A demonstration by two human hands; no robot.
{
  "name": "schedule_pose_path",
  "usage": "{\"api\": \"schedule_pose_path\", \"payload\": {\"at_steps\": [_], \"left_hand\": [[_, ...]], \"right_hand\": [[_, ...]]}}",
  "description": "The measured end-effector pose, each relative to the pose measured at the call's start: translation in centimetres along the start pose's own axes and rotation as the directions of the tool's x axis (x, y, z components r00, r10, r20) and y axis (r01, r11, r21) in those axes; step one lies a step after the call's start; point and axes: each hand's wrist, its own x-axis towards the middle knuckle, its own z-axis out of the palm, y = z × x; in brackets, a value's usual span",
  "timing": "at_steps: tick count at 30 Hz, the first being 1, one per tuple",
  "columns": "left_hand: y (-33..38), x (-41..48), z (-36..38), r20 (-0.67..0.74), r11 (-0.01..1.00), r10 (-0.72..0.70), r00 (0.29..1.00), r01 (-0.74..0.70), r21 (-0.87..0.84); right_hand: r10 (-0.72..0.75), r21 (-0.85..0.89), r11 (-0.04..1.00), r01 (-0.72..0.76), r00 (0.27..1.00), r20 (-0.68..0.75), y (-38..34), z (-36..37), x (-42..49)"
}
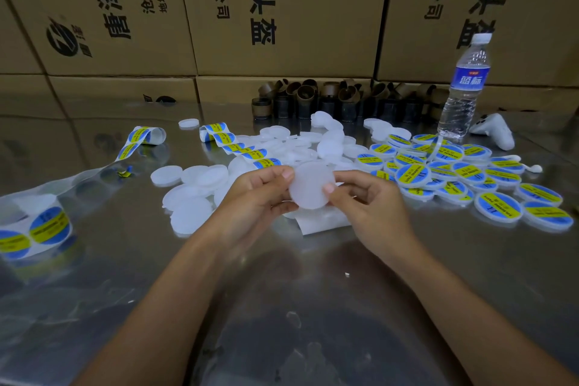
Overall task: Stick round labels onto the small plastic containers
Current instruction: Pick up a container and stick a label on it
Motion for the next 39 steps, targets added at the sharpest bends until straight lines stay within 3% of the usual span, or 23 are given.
{"api": "schedule_pose_path", "payload": {"at_steps": [4, 10, 14, 19, 26, 29, 34, 39], "left_hand": [[-0.1, 0.1, 0.6, -0.033, 0.997, 0.023, 0.999, -0.025, -0.077], [-0.6, -0.1, 1.1, -0.106, 0.997, 0.033, 0.994, -0.026, 0.067], [-0.4, 0.2, 0.9, -0.201, 0.999, 0.043, 0.979, -0.041, 0.017], [0.0, 0.9, 0.2, -0.305, 0.972, 0.066, 0.950, -0.130, -0.194], [0.0, 1.1, 0.1, -0.420, 0.964, 0.071, 0.905, -0.171, -0.204], [-0.1, 1.2, 0.0, -0.535, 0.975, 0.063, 0.842, -0.167, -0.148], [-0.2, 1.5, -1.1, -0.754, 0.990, 0.070, 0.654, -0.137, -0.027], [-0.5, 1.7, -1.4, -0.782, 0.997, 0.026, 0.623, -0.071, -0.024]], "right_hand": [[-0.005, 0.040, 0.999, 0.003, 0.999, 0.039, 0.1, 0.6, -0.1], [-0.031, 0.044, 0.999, 0.029, 0.998, 0.046, 0.5, 1.7, -0.6], [-0.121, -0.204, 0.974, 0.095, 0.985, -0.122, 1.3, 1.1, -0.2], [-0.054, -0.515, 0.856, 0.052, 0.998, 0.012, 1.9, 0.5, -0.1], [0.009, -0.489, 0.872, 0.026, 0.997, 0.071, 1.7, 0.5, 0.0], [-0.044, -0.494, 0.865, 0.084, 0.995, 0.092, 1.7, 0.6, -0.1], [-0.109, -0.548, 0.816, 0.186, 0.980, 0.169, 2.1, 0.8, -0.3], [-0.067, -0.465, 0.875, 0.137, 0.984, 0.162, 2.0, 0.7, -0.3]]}}
